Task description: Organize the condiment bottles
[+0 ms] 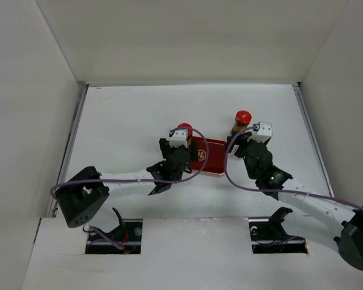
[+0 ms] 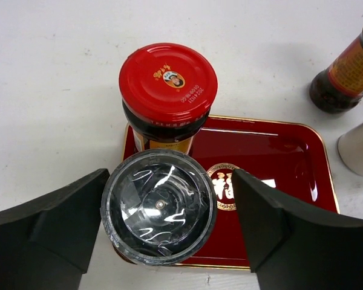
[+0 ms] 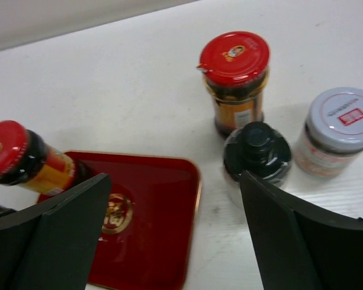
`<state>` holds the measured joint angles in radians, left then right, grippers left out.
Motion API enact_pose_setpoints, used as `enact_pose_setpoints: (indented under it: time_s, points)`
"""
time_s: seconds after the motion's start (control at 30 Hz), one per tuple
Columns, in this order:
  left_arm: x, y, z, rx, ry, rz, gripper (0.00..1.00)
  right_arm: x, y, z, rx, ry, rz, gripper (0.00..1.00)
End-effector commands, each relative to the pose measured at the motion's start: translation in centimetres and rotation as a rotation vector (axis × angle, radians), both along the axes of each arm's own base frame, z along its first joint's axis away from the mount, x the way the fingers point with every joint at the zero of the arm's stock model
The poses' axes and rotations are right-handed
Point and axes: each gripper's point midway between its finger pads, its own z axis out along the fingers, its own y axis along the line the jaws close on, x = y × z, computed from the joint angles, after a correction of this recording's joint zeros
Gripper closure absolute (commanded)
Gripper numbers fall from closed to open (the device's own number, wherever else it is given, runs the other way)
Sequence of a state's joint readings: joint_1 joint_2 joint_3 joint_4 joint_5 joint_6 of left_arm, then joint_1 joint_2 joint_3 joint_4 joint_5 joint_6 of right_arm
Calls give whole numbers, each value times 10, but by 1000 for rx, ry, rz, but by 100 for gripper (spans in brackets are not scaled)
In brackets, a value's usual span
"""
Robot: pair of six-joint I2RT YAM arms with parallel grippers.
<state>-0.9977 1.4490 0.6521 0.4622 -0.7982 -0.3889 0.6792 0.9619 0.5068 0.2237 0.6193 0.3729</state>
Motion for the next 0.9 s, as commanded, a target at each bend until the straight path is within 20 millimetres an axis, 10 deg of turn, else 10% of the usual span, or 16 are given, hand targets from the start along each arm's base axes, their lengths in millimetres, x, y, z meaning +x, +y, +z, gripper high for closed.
enact_pose_setpoints:
  time_s: [0.0, 0.33, 0.57, 0.87]
  points:
    - [3, -1, 42, -115, -85, 21, 14, 5, -28, 17, -21, -9, -141, 3]
    - [-14, 32, 82, -205, -159, 31, 1, 25, -33, -22, -55, 124, -147, 0]
    - [-27, 84, 63, -247, -173, 91, 3, 46, -34, -31, -38, 159, -153, 0]
    - [-35, 129, 39, -273, -186, 167, 2, 60, -44, -54, -62, 213, -194, 36]
